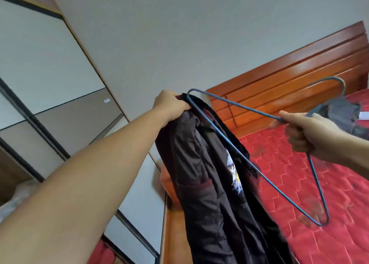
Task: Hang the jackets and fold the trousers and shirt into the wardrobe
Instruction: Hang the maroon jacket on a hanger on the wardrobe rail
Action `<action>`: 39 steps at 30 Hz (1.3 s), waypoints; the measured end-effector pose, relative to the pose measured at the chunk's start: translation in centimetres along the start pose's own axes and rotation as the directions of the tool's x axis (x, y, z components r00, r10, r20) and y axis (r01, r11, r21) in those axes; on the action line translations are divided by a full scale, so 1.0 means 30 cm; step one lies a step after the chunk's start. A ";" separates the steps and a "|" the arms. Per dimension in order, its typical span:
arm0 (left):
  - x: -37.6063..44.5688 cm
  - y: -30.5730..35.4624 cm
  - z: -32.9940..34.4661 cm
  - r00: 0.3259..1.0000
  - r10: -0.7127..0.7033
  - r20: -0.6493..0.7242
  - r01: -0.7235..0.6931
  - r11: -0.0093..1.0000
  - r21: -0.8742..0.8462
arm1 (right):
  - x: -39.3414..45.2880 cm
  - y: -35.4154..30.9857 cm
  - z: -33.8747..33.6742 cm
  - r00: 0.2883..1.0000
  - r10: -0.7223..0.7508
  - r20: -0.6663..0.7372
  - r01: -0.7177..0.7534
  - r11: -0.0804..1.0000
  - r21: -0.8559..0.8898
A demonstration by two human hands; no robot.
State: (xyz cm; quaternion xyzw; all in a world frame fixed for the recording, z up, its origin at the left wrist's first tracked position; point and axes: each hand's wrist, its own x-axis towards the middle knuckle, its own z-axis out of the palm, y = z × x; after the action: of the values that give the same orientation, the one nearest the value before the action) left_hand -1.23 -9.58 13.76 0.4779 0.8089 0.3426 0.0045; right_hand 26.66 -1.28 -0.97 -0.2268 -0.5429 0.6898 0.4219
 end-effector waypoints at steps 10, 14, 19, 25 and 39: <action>-0.072 -0.034 -0.082 0.991 0.098 -0.089 -0.091 0.992 0.082 | -0.049 0.075 0.091 0.997 0.037 0.067 -0.008 0.918 -0.397; -0.122 0.020 -0.097 0.961 0.268 -0.066 -0.250 0.946 0.205 | -0.059 0.051 0.321 0.987 -0.156 0.038 0.153 0.844 -0.514; -0.189 0.065 -0.158 0.916 0.394 -0.075 -0.346 0.871 0.349 | -0.049 0.054 0.530 0.985 -0.171 -0.022 0.148 0.907 -0.394; -0.261 0.010 -0.324 0.907 0.413 -0.086 -0.275 0.734 0.620 | -0.007 0.025 0.524 0.971 -0.216 -0.103 0.179 0.941 -0.289; -0.211 0.095 -0.373 0.875 0.134 0.466 -0.435 0.641 0.632 | 0.027 -0.027 0.698 0.942 -0.333 0.043 0.335 0.924 -0.184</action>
State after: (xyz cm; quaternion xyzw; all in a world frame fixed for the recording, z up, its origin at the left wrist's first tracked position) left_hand 0.67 -19.76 21.89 0.6207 0.7726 -0.1048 -0.0830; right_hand 10.36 -12.24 6.35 -0.1661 -0.6388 0.5546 0.5067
